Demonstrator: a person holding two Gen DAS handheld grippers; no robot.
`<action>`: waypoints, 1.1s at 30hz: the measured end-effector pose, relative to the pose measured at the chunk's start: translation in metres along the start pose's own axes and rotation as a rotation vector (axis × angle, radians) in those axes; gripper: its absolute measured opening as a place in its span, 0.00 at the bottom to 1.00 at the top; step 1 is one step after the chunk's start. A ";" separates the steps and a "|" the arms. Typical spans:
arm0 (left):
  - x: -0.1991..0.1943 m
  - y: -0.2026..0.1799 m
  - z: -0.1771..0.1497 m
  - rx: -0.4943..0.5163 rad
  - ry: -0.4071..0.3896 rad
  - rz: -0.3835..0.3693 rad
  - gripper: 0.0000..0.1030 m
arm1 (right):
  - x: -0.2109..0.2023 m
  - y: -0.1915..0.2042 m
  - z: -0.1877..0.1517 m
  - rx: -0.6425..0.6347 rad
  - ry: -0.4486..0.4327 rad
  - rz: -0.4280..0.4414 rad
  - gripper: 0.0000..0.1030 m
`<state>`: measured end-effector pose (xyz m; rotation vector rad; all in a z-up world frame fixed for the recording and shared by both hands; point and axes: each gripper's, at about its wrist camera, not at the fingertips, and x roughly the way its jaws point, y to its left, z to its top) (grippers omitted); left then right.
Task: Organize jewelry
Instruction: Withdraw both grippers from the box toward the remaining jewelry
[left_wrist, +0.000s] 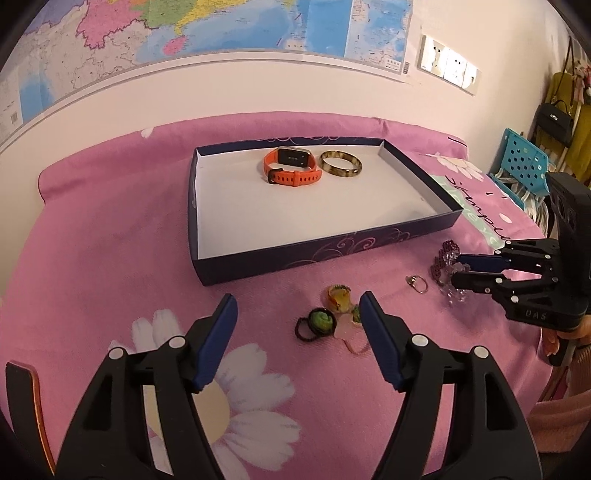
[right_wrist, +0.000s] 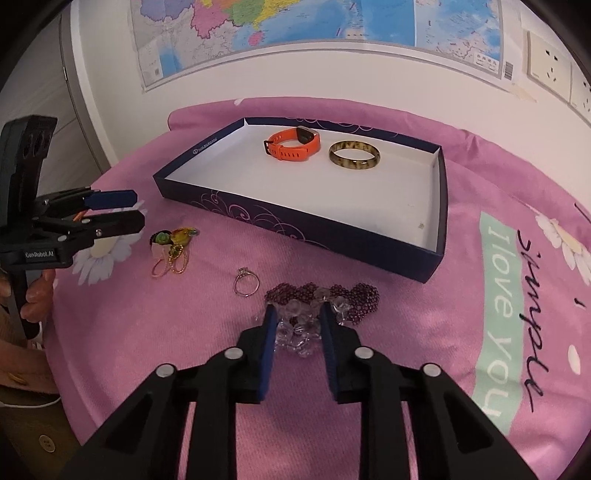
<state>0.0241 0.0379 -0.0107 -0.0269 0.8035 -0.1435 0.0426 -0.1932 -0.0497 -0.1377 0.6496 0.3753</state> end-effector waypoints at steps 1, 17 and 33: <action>0.000 -0.001 -0.001 0.004 0.000 0.000 0.66 | 0.000 0.000 0.000 0.003 -0.004 -0.001 0.19; -0.002 -0.008 -0.013 0.044 0.024 -0.028 0.66 | -0.026 -0.009 0.006 0.076 -0.081 0.081 0.15; 0.009 -0.020 -0.022 0.059 0.071 -0.104 0.60 | -0.025 0.001 0.008 0.105 -0.082 0.197 0.15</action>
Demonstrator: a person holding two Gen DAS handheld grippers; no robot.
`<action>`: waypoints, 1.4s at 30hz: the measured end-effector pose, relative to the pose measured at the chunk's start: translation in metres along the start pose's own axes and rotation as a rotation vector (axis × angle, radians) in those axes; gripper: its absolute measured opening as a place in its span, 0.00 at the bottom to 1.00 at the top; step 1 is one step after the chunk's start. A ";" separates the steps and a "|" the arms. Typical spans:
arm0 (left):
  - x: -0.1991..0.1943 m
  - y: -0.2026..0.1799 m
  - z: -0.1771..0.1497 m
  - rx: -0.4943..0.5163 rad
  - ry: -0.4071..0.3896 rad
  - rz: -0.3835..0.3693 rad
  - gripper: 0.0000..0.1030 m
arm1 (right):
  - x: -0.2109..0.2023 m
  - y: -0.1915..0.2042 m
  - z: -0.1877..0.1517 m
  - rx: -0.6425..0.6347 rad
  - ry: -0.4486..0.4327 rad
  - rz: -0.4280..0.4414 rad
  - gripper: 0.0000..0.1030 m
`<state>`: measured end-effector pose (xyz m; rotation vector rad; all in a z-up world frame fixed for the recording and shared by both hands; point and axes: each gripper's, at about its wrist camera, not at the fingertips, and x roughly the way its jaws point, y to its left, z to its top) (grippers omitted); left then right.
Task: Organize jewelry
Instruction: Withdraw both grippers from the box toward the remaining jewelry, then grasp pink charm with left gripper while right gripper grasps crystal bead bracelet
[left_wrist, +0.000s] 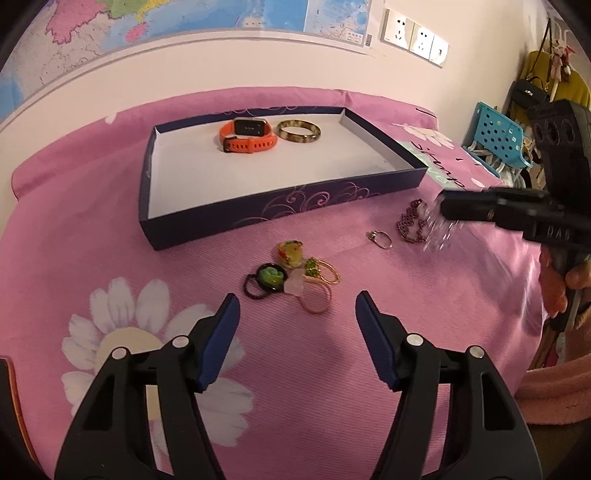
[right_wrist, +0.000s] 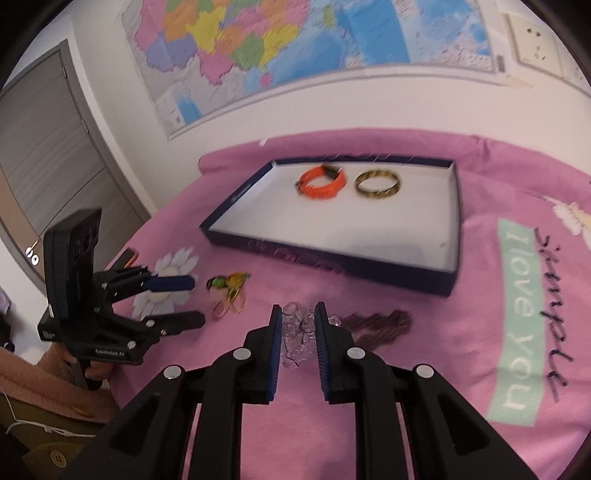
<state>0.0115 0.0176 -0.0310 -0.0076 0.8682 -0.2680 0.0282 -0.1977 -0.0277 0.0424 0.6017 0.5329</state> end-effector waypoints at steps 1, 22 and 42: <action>0.002 0.000 0.000 -0.001 0.007 -0.003 0.58 | 0.004 0.002 -0.002 -0.005 0.012 0.005 0.15; 0.018 -0.007 0.007 0.012 0.048 0.026 0.24 | 0.020 0.005 -0.022 -0.014 0.070 0.005 0.36; 0.008 -0.002 0.003 -0.007 0.033 0.015 0.15 | 0.016 0.008 -0.021 -0.033 0.057 -0.033 0.09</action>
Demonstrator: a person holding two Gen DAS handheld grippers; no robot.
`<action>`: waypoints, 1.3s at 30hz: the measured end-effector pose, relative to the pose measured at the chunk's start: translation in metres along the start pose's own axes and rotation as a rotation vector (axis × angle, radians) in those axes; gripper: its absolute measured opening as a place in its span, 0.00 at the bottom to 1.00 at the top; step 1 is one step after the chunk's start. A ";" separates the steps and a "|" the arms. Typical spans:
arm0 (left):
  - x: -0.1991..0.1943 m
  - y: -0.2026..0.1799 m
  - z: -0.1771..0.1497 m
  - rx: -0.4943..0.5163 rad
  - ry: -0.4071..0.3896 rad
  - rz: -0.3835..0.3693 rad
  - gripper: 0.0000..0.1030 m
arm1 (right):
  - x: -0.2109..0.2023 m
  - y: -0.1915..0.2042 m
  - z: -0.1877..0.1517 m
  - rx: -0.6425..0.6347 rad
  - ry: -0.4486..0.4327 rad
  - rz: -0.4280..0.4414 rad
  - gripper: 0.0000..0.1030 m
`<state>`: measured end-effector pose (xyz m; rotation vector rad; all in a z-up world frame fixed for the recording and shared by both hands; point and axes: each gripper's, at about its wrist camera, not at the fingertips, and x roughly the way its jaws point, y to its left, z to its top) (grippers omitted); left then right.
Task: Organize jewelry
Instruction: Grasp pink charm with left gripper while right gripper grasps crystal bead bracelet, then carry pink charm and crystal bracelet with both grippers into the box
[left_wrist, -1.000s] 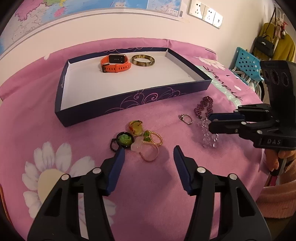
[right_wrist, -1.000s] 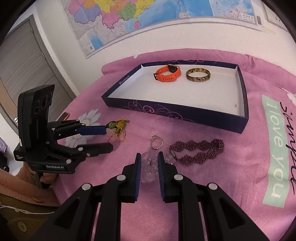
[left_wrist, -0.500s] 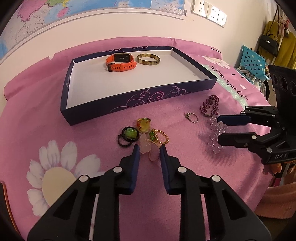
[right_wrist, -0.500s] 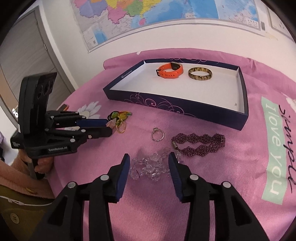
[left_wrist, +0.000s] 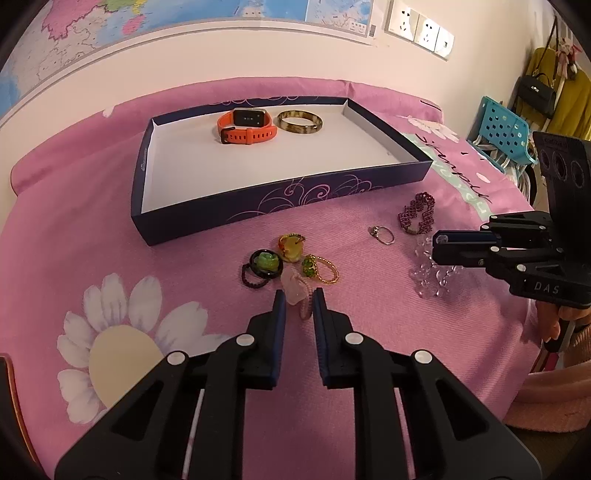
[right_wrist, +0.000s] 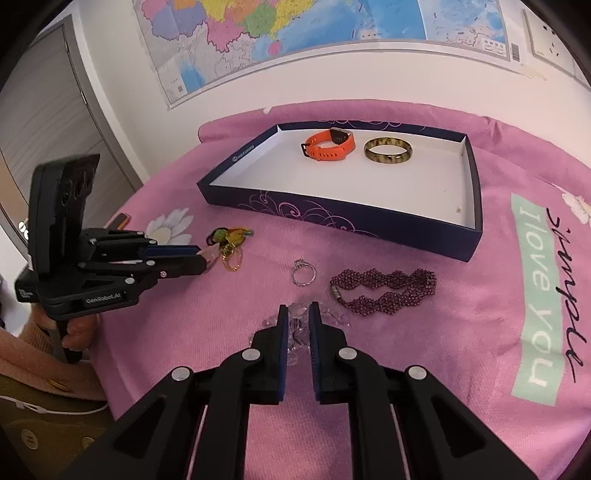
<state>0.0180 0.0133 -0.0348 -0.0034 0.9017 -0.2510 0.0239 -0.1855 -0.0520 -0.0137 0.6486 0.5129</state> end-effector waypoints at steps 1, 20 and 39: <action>-0.001 0.000 0.000 -0.001 -0.001 -0.001 0.14 | -0.002 0.000 0.000 0.006 -0.006 0.007 0.09; -0.027 0.004 0.009 -0.011 -0.073 -0.026 0.14 | -0.030 -0.003 0.029 0.048 -0.119 0.041 0.08; -0.043 0.002 0.052 0.055 -0.172 0.029 0.14 | -0.047 -0.017 0.084 0.005 -0.213 -0.008 0.07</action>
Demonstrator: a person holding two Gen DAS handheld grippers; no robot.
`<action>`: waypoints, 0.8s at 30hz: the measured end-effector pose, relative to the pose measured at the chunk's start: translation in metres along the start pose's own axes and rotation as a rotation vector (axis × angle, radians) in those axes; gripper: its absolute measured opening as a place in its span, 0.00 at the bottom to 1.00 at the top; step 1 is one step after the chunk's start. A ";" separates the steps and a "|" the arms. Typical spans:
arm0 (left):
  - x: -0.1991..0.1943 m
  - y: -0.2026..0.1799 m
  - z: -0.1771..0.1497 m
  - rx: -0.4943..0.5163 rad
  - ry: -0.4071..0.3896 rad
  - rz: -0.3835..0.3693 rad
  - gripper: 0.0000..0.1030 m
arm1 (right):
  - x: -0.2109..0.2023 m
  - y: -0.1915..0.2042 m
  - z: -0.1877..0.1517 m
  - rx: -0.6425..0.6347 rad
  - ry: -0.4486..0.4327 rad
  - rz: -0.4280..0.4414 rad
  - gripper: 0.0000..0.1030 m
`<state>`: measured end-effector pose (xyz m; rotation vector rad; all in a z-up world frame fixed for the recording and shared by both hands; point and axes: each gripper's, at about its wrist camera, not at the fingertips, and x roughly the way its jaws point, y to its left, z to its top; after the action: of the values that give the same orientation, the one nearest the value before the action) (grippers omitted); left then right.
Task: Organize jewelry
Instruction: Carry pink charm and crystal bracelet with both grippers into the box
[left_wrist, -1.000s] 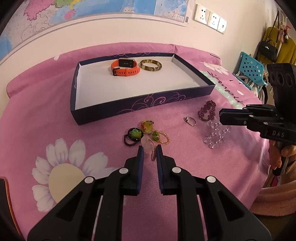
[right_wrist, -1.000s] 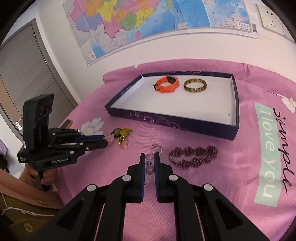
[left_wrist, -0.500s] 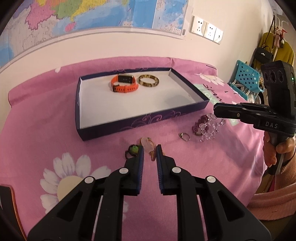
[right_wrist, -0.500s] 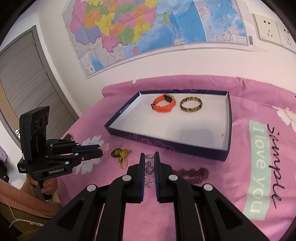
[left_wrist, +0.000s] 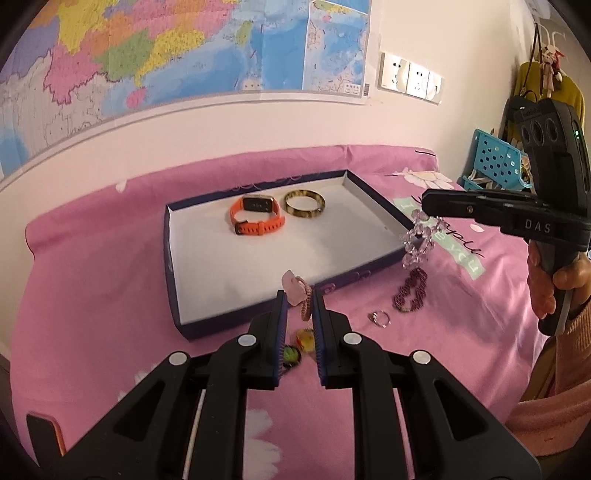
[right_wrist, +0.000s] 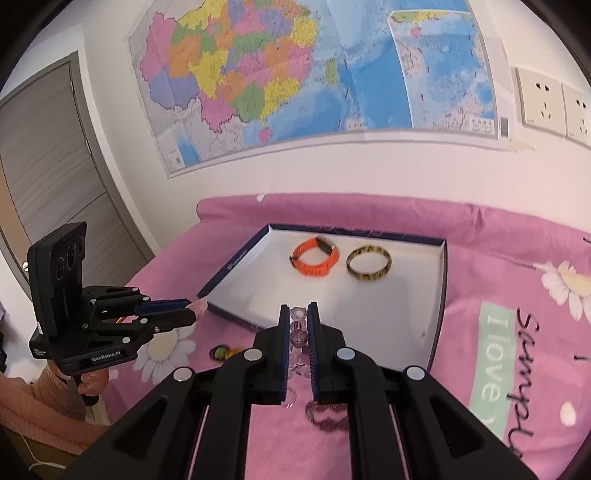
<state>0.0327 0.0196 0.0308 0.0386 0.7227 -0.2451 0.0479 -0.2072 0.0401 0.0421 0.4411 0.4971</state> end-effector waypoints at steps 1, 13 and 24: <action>0.001 0.001 0.002 0.001 -0.002 0.000 0.14 | 0.002 -0.002 0.004 -0.002 -0.004 -0.001 0.08; 0.020 0.010 0.025 0.015 0.001 0.006 0.14 | 0.033 -0.013 0.036 -0.018 0.002 -0.016 0.08; 0.046 0.017 0.037 0.005 0.039 0.013 0.14 | 0.071 -0.027 0.052 -0.008 0.042 -0.010 0.08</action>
<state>0.0944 0.0224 0.0271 0.0525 0.7603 -0.2342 0.1379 -0.1940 0.0548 0.0222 0.4804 0.4904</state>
